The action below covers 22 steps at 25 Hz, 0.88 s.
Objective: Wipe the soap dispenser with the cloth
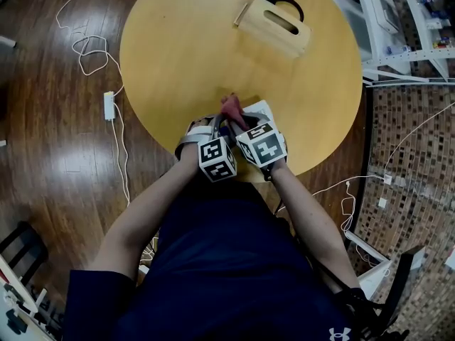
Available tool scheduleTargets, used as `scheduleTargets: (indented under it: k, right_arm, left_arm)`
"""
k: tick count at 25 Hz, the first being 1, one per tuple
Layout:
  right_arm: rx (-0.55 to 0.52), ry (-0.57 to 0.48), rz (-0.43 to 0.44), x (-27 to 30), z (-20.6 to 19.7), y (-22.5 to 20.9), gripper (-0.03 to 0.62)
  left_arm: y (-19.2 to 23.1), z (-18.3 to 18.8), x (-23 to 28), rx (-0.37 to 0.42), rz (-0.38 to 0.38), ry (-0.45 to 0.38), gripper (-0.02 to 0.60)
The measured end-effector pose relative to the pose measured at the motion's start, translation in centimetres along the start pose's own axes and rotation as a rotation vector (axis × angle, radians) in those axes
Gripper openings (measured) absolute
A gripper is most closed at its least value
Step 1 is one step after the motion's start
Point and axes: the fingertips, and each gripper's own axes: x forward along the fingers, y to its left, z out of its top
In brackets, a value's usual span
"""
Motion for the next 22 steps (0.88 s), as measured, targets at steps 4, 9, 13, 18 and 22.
scheduleTargets:
  k: [4,9,13,18,22]
  right_arm:
    - [0.071,0.004,-0.051,-0.6,-0.4,-4.5,0.078]
    - [0.104,0.049,-0.260,-2.1,-1.2,-11.1,0.078]
    - [0.056,0.027,-0.207,-1.4,-0.1,-7.2,0.080]
    - [-0.102,0.015,-0.018,0.2,0.9,2.2,0.080]
    - [-0.040,0.060,-0.013,0.4,0.0,-0.4,0.080]
  left_arm:
    - [-0.1,-0.2,0.1,0.019,0.011,0.001,0.399]
    - [-0.1,-1.6,0.2,0.104,0.050,0.062,0.312]
    - [-0.2,-1.6,-0.2,0.036,0.045,0.031,0.311]
    - [0.0,-1.9,-0.2,0.042,0.053,0.041,0.314]
    - [-0.1,-2.2,-0.5,0.069,0.073,0.063,0.313]
